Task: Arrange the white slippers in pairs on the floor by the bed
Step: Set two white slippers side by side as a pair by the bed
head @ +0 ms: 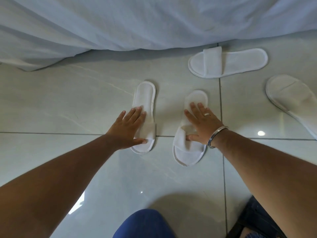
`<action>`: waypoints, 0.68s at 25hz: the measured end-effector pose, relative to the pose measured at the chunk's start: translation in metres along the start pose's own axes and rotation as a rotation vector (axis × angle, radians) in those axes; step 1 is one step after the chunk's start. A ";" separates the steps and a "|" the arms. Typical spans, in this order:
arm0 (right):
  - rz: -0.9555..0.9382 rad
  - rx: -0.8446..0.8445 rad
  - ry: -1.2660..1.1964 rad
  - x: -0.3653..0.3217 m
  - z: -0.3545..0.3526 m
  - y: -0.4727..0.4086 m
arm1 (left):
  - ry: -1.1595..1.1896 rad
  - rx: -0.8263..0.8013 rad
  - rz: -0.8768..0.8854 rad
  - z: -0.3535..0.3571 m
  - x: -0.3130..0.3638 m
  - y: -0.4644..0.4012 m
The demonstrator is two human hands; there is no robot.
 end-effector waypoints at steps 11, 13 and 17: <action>0.046 0.244 -0.026 -0.062 -0.020 -0.037 | 0.078 -0.010 -0.147 -0.008 -0.042 0.018; 0.010 0.173 -0.005 -0.073 -0.016 -0.042 | 0.095 -0.013 -0.155 -0.007 -0.047 0.015; 0.024 0.117 -0.005 -0.097 -0.027 -0.061 | 0.063 -0.002 -0.169 -0.011 -0.055 0.010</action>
Point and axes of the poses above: each hand's wrist, its own y-axis away from the middle knuckle, its own z-axis out of the palm, x = y × z, the point moved 2 cm from there along -y, towards the middle knuckle, and after that the axes turned 13 degrees about z, right-handed, at the moved point
